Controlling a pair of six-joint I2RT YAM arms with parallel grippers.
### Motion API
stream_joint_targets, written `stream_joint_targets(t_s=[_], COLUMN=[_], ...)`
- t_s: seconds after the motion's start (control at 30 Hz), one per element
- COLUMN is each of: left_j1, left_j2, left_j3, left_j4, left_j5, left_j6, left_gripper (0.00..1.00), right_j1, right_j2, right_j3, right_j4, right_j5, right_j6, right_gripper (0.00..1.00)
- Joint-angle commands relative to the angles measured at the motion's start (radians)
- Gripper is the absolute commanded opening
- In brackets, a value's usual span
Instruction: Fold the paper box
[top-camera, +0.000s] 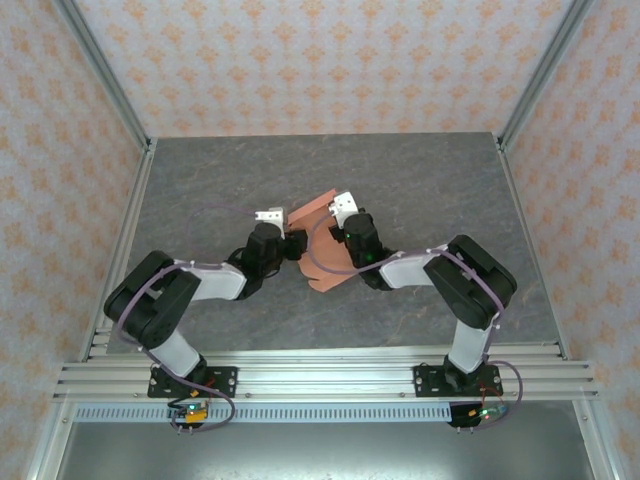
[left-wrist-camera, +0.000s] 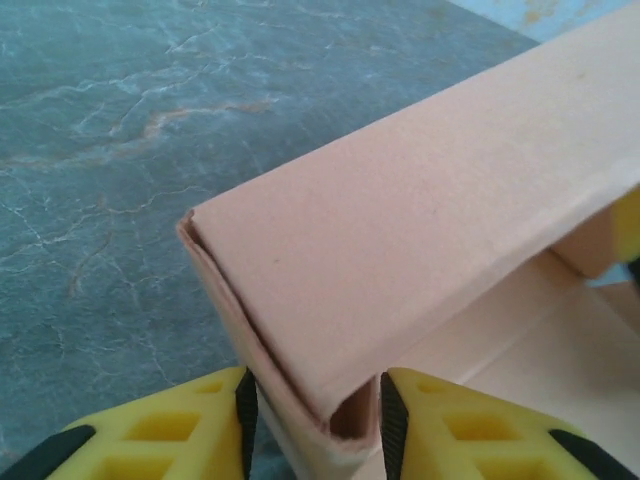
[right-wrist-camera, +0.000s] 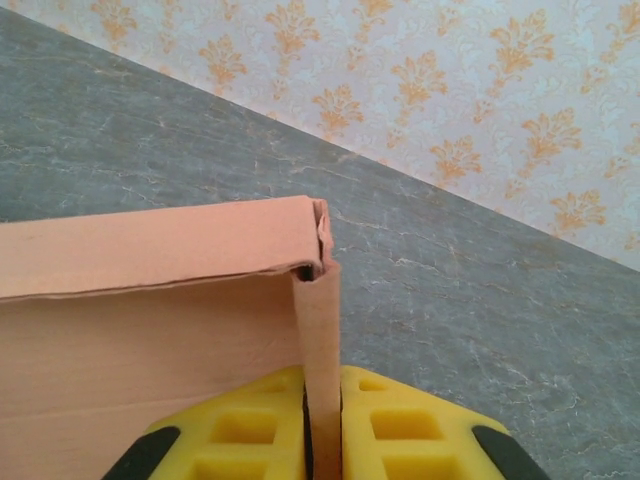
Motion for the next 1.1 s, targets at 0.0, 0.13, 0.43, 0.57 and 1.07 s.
stream_joint_targets(t_s=[0.0, 0.13, 0.43, 0.57, 1.07], left_j1=[-0.018, -0.018, 0.098, 0.101, 0.079], left_j2=[-0.126, -0.296, -0.322, -0.228, -0.057], left_j3=[-0.016, -0.067, -0.039, -0.052, 0.03], left_j4=[-0.023, -0.117, -0.236, -0.131, -0.005], left_j5=[0.098, 0.019, 0.117, 0.181, 0.379], left_j6=[-0.011, -0.037, -0.011, -0.011, -0.087], left_gripper=[0.49, 1.0, 1.0, 1.0, 0.71], right_j1=[-0.016, -0.065, -0.174, -0.188, -0.128], right_j2=[-0.001, -0.06, -0.128, -0.107, -0.001], right_j3=[-0.036, -0.061, -0.104, -0.063, -0.019], right_j4=[0.027, -0.068, -0.099, -0.13, -0.101], right_j5=[-0.057, -0.166, -0.731, -0.848, -0.575], right_j6=[0.033, 0.05, 0.02, 0.033, -0.003], right_gripper=[0.14, 0.12, 0.09, 0.1, 0.24])
